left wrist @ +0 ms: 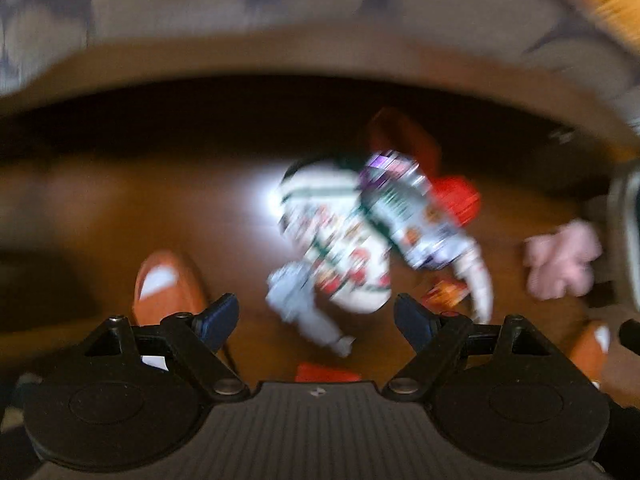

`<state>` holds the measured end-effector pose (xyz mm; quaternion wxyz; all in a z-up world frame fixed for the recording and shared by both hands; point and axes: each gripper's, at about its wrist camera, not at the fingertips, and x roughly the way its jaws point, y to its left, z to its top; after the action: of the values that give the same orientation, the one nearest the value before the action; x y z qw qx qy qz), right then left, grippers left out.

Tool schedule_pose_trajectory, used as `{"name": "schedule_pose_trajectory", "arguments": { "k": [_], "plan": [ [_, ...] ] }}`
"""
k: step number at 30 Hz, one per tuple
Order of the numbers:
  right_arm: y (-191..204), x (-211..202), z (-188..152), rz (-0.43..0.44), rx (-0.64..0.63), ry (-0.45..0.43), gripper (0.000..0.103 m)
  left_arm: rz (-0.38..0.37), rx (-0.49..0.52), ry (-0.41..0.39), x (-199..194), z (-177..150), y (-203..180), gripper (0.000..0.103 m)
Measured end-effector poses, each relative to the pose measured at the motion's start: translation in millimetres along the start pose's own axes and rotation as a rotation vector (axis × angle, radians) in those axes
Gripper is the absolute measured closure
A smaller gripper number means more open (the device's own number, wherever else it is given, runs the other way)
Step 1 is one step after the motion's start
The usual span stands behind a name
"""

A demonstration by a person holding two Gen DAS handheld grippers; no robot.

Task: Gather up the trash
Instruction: 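Close left tool on the grey crumpled paper while right tool grasps the white plastic scrap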

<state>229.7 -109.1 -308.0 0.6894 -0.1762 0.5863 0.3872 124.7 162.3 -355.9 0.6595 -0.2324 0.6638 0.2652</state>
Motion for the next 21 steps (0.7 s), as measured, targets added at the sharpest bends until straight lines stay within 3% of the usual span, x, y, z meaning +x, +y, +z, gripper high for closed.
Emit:
{"name": "schedule_pose_trajectory", "arguments": {
  "k": [10,21],
  "plan": [
    [0,102,8,0.017,-0.052,0.149,0.050,-0.001,-0.149,0.283,110,-12,2,0.018],
    [2,187,7,-0.003,-0.135,0.257,0.052,0.008,-0.254,0.385,189,-15,11,0.018]
  ]
}}
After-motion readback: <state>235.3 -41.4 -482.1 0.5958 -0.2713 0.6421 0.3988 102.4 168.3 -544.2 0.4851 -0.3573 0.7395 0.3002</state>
